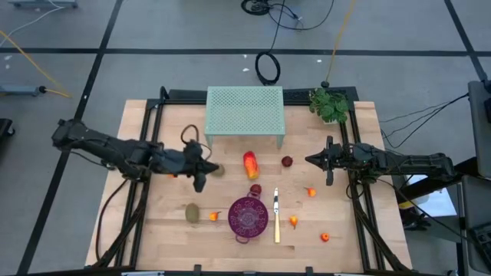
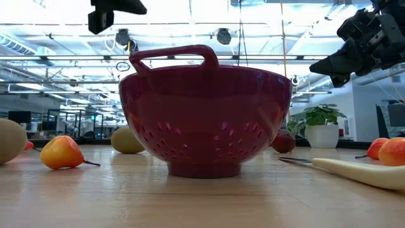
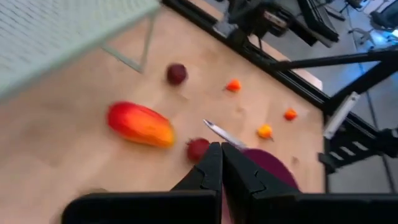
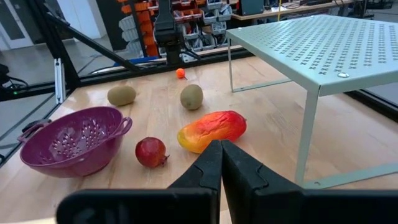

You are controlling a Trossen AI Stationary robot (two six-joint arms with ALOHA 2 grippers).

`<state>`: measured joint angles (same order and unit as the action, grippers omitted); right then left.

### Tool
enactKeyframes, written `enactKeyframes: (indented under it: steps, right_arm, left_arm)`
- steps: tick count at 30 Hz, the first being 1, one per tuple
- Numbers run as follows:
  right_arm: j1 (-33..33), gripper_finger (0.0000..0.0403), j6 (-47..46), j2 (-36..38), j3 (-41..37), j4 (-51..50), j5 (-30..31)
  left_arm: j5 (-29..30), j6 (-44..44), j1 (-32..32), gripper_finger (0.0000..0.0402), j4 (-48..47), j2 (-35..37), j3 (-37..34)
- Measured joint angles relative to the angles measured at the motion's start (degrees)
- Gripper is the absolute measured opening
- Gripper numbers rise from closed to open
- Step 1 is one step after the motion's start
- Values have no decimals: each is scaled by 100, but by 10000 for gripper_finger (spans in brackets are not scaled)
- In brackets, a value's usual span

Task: Pick & Place Fruit
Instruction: Put the violet strainer bowl on the shelf

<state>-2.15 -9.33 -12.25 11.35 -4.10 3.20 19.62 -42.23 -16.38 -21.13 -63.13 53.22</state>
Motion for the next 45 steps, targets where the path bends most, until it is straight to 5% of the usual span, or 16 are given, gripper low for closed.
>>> enactKeyframes:
  steps: [21, 26, 35, 45]
  right_arm:
    - [0, 4, 318, 2, 0, -51, -4]
    - [0, 4, 318, 2, 0, -59, -4]
    - [-2, 4, 318, 2, 0, -70, -4]
    - [0, 4, 316, 2, 0, -76, -4]
  left_arm:
    - [485, -4099, -1176, 0, 268, -1356, 441]
    - [383, -4338, -1180, 0, -7, -1715, 855]
    - [-62, -4662, -994, 0, -2424, -2725, 2642]
    - [-638, -5204, -936, 0, -2555, -3524, 3105]
